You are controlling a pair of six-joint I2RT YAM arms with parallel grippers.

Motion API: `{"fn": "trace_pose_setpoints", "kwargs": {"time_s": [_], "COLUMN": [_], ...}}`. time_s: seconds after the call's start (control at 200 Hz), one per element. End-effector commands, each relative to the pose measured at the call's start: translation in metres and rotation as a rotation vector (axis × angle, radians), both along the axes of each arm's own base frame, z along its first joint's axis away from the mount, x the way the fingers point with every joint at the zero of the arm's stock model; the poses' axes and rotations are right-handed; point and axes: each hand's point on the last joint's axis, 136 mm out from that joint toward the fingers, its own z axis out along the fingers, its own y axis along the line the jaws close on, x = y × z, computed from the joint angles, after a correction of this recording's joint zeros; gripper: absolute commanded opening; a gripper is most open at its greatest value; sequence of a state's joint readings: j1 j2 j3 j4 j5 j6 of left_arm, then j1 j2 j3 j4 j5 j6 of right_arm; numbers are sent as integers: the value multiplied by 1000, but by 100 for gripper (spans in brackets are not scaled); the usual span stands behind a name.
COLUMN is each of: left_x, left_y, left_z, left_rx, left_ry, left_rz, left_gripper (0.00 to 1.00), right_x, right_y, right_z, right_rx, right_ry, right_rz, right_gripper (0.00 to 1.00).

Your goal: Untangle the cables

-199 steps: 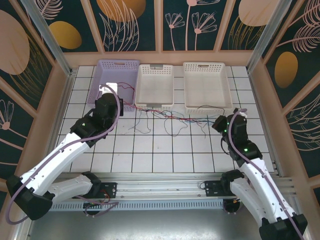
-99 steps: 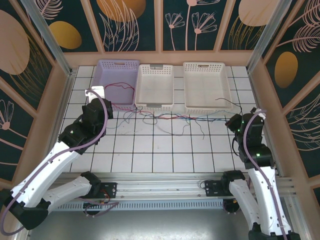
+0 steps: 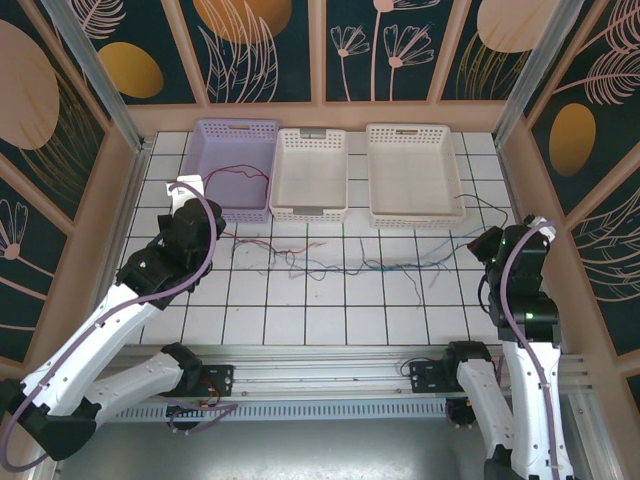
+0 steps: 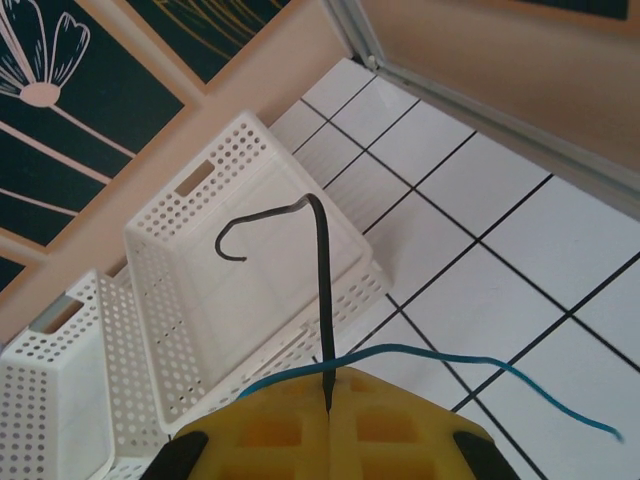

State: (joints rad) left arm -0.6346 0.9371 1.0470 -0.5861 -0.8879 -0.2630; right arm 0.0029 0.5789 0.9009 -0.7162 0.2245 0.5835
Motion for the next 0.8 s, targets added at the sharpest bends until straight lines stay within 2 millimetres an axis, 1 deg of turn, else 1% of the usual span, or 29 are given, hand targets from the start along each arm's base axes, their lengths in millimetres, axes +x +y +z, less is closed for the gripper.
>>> {"fn": "trace_pose_setpoints", "kwargs": {"time_s": [0.0, 0.21, 0.44, 0.525, 0.616, 0.706, 0.746, 0.796], "left_x": [-4, -1, 6, 8, 8, 6, 6, 5], "left_y": [14, 11, 6, 6, 12, 14, 11, 7], "left_z": [1, -4, -4, -3, 2, 9, 14, 21], "left_rx": [63, 63, 73, 92, 123, 106, 75, 22], "left_ry": [1, 9, 19, 16, 5, -19, -33, -57], "left_rz": [62, 55, 51, 64, 95, 104, 87, 57], "left_gripper": [0, 0, 0, 0, 0, 0, 0, 0], "right_x": [-7, -9, -2, 0, -2, 2, 8, 16], "right_y": [-14, -15, 1, 2, 0, 5, 15, 28], "right_z": [9, 19, 32, 34, 38, 34, 28, 15], "right_rx": [-60, -66, -35, -35, -38, -42, -32, -6], "right_ry": [22, 8, -30, -28, -44, -33, -18, 19], "right_rz": [-54, -43, 52, 60, 49, 85, 145, 222], "right_gripper": [0, 0, 0, 0, 0, 0, 0, 0]}}
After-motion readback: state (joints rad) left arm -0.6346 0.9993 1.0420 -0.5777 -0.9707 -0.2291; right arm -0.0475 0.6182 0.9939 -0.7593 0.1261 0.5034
